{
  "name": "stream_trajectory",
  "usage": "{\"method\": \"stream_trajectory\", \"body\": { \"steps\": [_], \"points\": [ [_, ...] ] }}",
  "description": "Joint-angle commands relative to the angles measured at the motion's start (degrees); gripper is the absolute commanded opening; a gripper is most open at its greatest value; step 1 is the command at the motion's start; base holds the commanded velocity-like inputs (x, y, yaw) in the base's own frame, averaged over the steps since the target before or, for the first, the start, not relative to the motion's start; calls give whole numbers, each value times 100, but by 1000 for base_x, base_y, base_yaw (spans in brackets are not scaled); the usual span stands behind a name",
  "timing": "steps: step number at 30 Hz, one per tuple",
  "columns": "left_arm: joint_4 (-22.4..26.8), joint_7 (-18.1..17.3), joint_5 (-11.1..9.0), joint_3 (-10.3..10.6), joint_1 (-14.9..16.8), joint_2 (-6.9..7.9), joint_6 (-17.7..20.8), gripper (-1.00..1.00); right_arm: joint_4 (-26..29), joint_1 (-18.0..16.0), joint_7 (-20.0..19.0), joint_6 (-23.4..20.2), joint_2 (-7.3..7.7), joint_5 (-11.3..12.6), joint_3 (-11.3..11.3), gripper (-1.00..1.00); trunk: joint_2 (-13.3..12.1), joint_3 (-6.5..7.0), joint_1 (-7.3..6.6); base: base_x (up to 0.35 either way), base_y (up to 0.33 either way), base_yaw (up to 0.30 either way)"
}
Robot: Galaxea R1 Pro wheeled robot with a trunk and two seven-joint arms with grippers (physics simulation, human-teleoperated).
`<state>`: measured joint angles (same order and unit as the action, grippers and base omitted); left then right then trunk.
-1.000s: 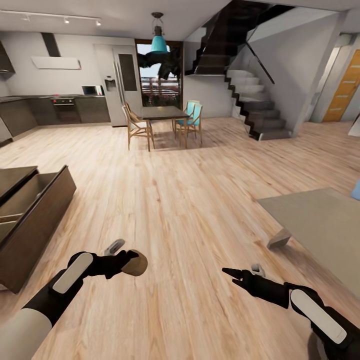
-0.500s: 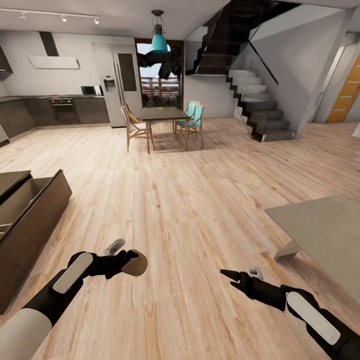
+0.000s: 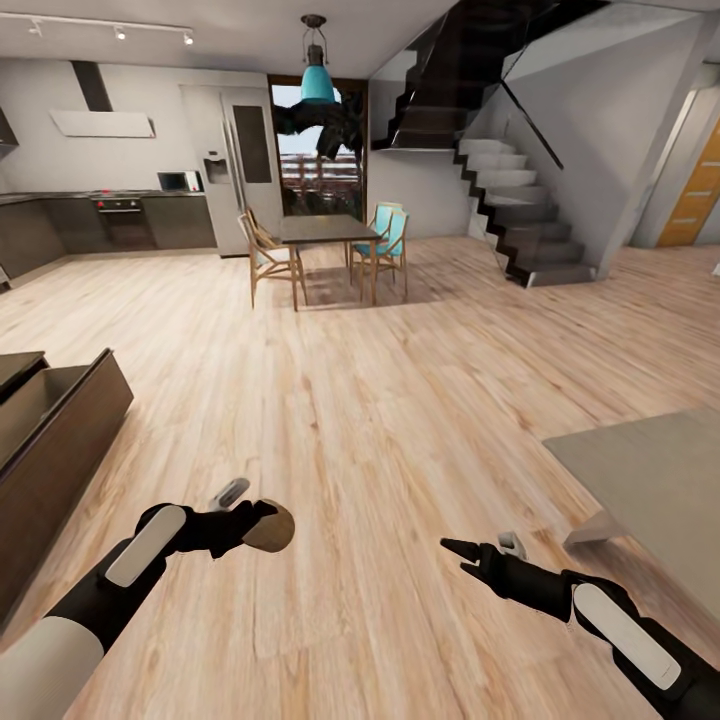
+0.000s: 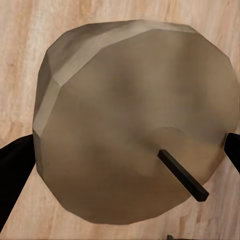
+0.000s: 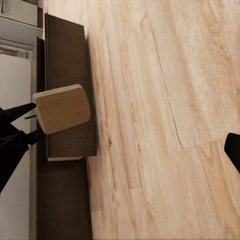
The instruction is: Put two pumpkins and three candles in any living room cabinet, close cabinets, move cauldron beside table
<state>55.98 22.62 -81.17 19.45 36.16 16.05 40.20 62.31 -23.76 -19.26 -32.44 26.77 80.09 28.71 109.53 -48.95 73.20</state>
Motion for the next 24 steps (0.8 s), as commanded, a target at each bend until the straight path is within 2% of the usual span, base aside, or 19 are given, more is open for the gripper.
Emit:
{"method": "stream_trajectory", "body": {
  "steps": [1,18,24],
  "points": [
    [9,58,-74,15,5,6,-12,-100,0,-6,-7,-8,5,24,12,100,2,-5,2,304,0,0],
    [9,58,-74,15,7,11,-12,-100,2,-6,1,-8,4,21,12,100,2,-5,2,304,0,1],
    [9,58,-74,15,5,12,-12,-100,-7,-6,1,-8,4,19,12,100,2,4,2,303,0,199]
  ]
}}
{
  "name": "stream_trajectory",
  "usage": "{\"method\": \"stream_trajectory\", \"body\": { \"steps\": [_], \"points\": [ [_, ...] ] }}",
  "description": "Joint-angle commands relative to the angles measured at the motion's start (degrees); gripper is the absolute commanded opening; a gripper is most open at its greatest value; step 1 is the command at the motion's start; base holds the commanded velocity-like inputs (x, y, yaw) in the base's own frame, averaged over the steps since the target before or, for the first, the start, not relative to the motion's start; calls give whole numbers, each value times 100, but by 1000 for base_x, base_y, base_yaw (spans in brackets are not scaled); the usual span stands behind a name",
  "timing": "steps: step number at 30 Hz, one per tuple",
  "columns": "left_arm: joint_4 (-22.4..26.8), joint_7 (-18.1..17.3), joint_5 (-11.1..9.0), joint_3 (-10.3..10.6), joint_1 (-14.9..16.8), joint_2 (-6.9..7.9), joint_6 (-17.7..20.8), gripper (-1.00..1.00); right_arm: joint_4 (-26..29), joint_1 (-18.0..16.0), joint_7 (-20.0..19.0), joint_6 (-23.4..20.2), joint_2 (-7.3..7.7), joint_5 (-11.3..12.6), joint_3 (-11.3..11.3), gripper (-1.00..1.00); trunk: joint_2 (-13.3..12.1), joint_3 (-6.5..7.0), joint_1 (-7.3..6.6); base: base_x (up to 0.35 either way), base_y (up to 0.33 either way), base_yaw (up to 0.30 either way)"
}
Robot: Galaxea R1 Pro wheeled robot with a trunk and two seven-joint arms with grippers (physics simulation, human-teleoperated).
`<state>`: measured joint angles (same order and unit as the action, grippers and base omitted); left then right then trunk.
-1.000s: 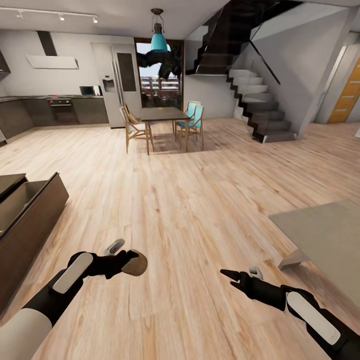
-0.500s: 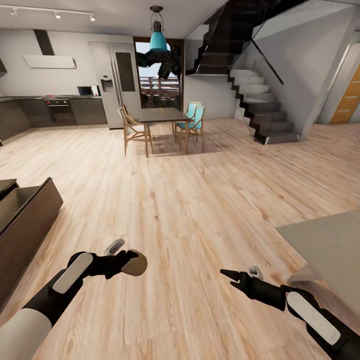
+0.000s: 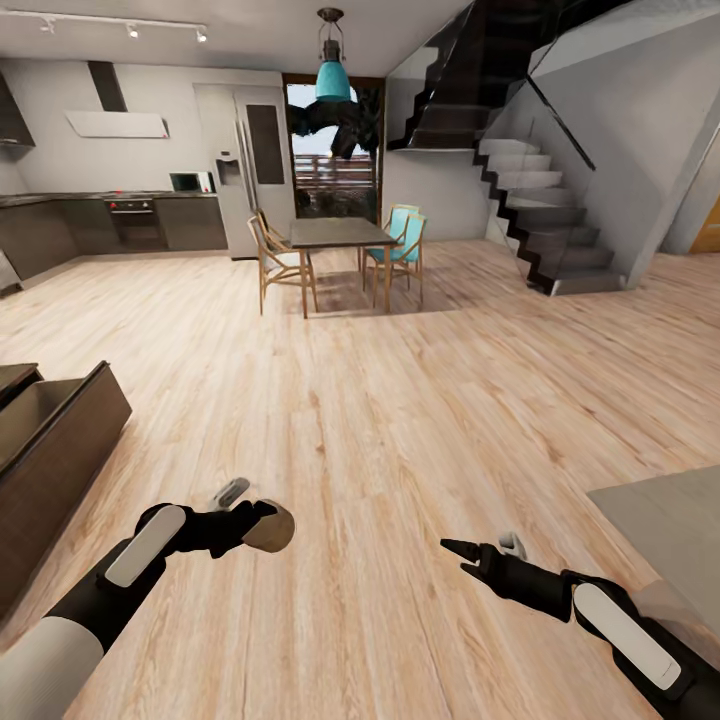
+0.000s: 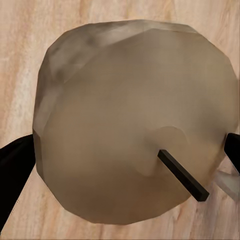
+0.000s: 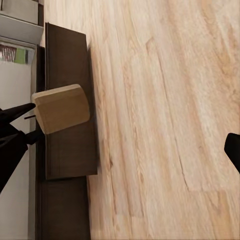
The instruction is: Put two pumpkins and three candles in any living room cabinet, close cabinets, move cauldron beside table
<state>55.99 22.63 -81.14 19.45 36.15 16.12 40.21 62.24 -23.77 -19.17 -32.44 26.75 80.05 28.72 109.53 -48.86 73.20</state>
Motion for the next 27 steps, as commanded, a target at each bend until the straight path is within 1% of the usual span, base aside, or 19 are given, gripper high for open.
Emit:
{"method": "stream_trajectory", "body": {
  "steps": [1,14,21,27],
  "points": [
    [8,58,-77,15,6,3,-13,-100,-1,-5,-7,-8,6,25,11,100,2,-4,3,304,0,158],
    [8,58,-77,19,7,-4,-13,-100,-4,-5,-7,0,6,28,9,100,2,-2,3,304,0,19],
    [8,58,-77,15,6,-4,-13,-100,-8,-5,-7,0,6,24,11,100,2,0,3,304,0,163],
    [8,58,-77,15,7,-3,-13,-100,-9,-5,-7,-2,6,26,11,100,2,1,3,304,0,34]
  ]
}}
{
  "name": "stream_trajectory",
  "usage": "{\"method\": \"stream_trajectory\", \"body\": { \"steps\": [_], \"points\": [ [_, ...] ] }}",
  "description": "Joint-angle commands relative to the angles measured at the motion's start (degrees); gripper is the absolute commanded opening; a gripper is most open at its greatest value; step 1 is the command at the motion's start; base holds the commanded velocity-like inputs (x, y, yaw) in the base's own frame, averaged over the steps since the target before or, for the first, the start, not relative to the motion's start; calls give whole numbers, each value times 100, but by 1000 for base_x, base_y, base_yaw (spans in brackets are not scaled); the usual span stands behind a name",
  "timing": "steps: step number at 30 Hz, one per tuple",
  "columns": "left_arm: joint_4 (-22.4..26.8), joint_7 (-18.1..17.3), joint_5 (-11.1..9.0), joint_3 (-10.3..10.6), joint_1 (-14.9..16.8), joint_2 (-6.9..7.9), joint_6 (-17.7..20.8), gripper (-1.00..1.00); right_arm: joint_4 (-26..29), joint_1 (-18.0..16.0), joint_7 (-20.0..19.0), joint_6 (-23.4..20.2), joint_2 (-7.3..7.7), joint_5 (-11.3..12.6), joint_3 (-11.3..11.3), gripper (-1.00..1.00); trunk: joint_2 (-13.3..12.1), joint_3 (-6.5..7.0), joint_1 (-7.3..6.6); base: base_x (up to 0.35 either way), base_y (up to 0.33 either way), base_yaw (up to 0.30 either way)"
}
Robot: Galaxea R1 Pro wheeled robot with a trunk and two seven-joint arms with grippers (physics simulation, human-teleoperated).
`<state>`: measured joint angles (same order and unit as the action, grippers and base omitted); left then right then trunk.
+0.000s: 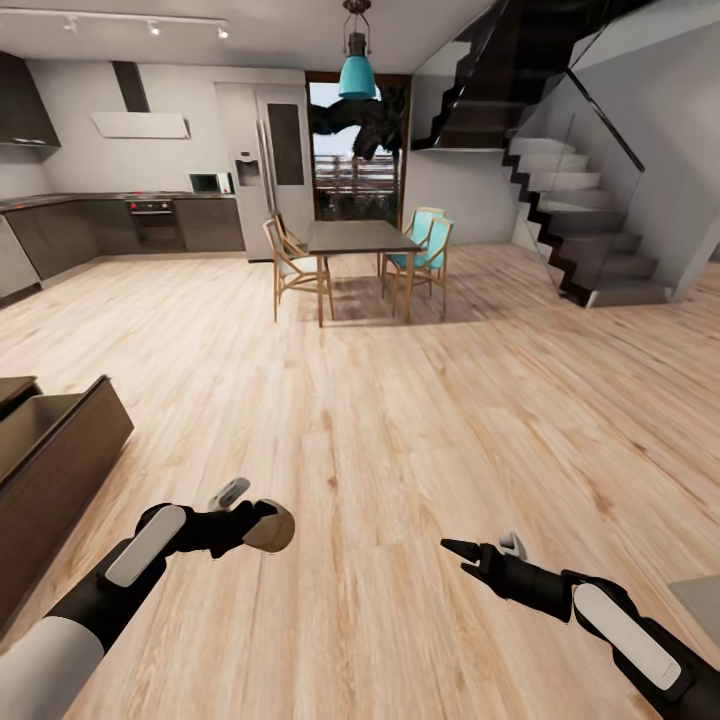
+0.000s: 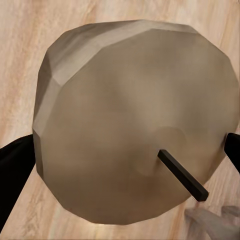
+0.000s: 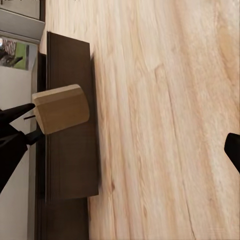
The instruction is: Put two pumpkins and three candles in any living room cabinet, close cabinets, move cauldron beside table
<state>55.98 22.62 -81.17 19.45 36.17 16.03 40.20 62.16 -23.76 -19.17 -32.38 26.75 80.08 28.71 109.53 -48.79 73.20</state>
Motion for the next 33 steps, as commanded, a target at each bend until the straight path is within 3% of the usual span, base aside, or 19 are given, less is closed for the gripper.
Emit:
{"method": "stream_trajectory", "body": {
  "steps": [1,33],
  "points": [
    [9,58,-74,15,5,7,-13,-100,3,-6,-7,-7,5,25,12,100,2,-5,2,304,0,3],
    [9,58,-67,15,5,7,-13,-100,19,-6,-16,-10,5,25,11,100,2,-5,2,304,0,90]
  ]
}}
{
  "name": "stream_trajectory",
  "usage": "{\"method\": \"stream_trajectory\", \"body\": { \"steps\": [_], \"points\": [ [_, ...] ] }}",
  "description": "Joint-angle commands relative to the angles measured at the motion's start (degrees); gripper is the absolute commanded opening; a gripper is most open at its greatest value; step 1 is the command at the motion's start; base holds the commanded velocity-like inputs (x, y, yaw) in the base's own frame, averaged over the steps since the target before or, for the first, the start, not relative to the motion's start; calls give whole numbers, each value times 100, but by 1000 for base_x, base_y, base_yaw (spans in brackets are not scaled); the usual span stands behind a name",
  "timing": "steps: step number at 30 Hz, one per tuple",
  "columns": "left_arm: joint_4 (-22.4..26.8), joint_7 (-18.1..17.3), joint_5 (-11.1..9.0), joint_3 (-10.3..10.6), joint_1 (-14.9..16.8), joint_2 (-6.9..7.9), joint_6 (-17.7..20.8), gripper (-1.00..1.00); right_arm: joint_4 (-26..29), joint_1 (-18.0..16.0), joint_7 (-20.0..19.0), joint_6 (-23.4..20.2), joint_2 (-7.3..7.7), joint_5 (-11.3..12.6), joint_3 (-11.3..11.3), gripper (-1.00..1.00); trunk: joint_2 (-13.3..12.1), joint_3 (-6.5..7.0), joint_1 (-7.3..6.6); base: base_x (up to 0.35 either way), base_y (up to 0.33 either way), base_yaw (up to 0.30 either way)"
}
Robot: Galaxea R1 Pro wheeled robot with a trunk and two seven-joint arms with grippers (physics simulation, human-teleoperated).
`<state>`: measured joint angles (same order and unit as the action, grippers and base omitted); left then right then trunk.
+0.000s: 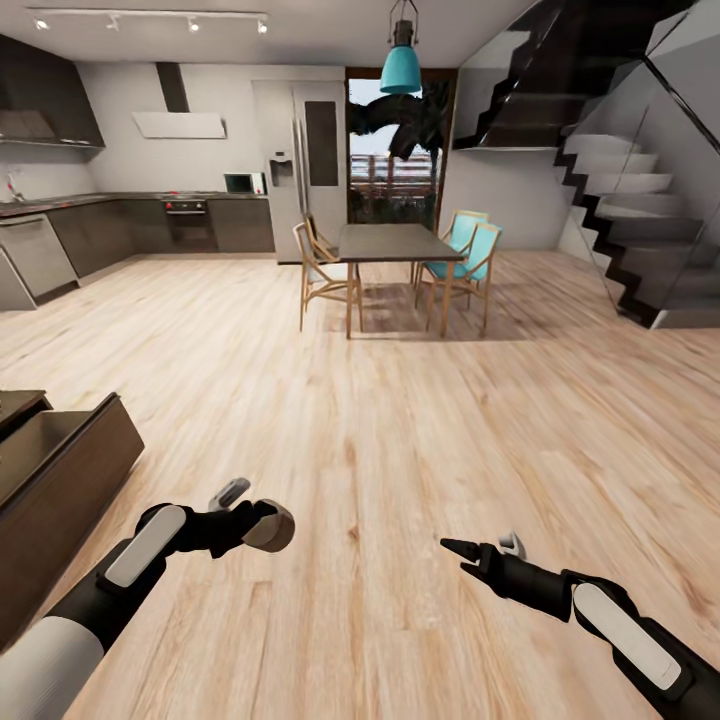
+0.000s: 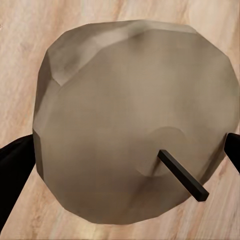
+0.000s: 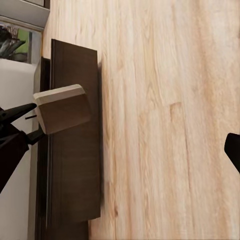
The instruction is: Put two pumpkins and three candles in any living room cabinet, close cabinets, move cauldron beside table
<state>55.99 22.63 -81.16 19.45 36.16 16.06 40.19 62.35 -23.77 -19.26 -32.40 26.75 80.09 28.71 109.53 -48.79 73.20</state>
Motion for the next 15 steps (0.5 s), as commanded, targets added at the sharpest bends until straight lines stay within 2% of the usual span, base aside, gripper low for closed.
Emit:
{"method": "stream_trajectory", "body": {
  "steps": [1,5,15],
  "points": [
    [8,57,-69,15,5,4,-11,-100,2,-5,-4,-8,6,24,12,100,2,-5,2,303,0,187],
    [8,57,-67,15,5,3,-11,-100,-1,-5,1,-5,6,23,9,100,2,-5,2,303,0,207],
    [8,57,-60,15,5,3,-11,-100,-1,-5,-7,-3,6,24,11,100,2,-1,2,304,0,56]
  ]
}}
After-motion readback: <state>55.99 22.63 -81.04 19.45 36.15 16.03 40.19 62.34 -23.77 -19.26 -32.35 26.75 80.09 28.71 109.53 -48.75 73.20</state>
